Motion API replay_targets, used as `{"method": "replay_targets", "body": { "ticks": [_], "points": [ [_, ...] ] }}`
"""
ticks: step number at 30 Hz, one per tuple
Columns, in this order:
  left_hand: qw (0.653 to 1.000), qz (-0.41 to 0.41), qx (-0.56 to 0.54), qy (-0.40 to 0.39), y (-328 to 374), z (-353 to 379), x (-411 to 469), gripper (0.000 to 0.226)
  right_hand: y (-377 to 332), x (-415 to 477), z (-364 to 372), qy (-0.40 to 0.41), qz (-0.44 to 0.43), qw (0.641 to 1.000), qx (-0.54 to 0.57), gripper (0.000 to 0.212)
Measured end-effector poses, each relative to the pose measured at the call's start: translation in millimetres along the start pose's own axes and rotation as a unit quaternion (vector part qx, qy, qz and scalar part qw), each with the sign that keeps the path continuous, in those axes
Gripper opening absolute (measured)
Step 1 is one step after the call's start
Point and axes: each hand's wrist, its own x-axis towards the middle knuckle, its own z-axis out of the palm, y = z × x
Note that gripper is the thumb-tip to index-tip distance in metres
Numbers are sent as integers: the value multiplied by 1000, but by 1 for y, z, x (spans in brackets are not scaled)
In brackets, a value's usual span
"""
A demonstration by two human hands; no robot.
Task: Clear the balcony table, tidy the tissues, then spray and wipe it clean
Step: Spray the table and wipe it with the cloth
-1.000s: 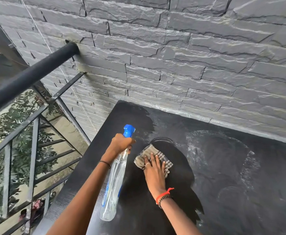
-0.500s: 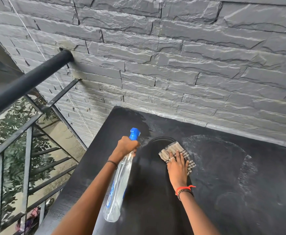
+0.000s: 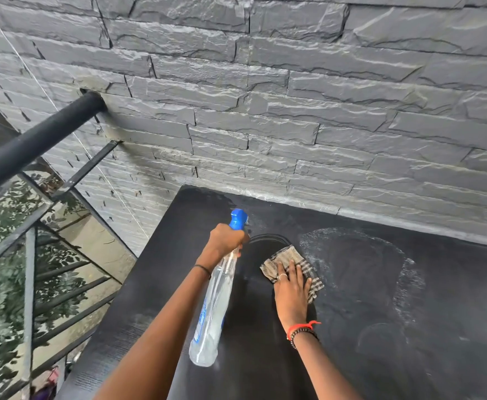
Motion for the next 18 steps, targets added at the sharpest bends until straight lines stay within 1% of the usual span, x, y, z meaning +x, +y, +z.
{"method": "replay_targets", "body": {
  "ticks": [3,7,11,15,18],
  "points": [
    [1000,15,10,3,8,3,1,28,1,0,4,20,-5,1000,0,49],
    [999,32,10,3,20,5,3,30,0,0,4,35,-16,999,-8,55],
    [999,47,-26,6,30,9,4,17,-1,1,3,34,-18,999,-19,55],
    [997,48,-61,5,26,4,4,15,-2,2,3,21,-13,1000,-10,51],
    [995,43,-86,30,15,-7,9,16,-8,-1,7,9,-40,999,-27,52]
  ]
}}
